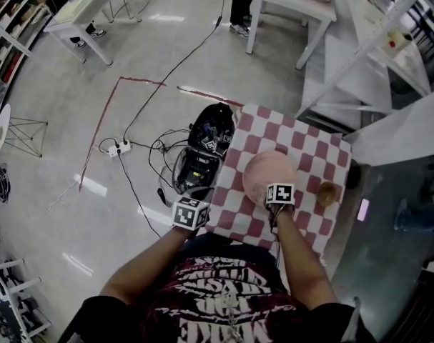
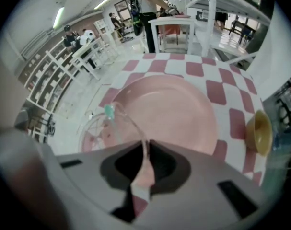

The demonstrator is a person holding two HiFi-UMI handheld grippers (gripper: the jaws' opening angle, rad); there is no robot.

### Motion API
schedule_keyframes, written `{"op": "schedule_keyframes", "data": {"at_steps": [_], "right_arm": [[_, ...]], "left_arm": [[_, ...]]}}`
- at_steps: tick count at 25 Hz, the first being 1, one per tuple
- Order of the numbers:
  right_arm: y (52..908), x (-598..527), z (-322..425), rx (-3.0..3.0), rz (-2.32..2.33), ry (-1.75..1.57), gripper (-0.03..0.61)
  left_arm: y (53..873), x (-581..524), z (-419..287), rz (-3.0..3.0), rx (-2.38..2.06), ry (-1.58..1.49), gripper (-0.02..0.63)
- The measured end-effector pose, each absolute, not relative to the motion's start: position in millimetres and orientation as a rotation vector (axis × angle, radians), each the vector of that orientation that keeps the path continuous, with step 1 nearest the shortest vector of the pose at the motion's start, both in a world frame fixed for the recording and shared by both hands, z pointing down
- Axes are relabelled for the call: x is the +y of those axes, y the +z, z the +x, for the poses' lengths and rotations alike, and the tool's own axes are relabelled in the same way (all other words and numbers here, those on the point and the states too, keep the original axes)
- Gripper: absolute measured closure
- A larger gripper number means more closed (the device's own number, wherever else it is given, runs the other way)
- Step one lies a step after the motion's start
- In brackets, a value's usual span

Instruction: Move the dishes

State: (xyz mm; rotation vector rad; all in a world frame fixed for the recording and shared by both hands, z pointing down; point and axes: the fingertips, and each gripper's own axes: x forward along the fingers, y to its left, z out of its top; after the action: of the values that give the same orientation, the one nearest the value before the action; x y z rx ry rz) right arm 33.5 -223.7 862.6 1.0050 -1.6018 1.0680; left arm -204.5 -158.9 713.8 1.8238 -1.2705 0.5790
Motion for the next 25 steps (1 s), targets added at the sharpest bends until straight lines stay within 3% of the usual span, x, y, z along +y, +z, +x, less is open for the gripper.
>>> {"op": "schedule_keyframes", "data": {"at_steps": [3,6,20,21,23,25], "right_arm": [[864.1,-226.4,29.6,-1.609,1.035,1.084,0.518],[859.7,-226.2,22.7,-1.652,1.024,1.151,0.387],[757.4,-196.0,89.5,-1.882,1.277,1.195,0.368],[749.7,-190.6,99.1,-1.867,1.303,1.178,0.381],[733.4,-179.2,119.4,-1.836,1.362,1.127,0.54],[718.2,-168.4,136.7,-1.832,1.407,1.105,0.545]], "left_arm": [[712.5,-157.3,-211.3,1.822,-1.276,0.575,0.588],[712.9,-160.3,-207.2,1.828,-1.266,0.574,0.588],[704.2,-197.0,-76.1,2.046,-0.992,0.571,0.588],[702.3,-198.6,-63.2,2.063,-0.965,0.569,0.588],[698.9,-200.6,-38.1,2.093,-0.909,0.574,0.588],[695.4,-201.1,-14.7,2.12,-0.859,0.584,0.588]]}}
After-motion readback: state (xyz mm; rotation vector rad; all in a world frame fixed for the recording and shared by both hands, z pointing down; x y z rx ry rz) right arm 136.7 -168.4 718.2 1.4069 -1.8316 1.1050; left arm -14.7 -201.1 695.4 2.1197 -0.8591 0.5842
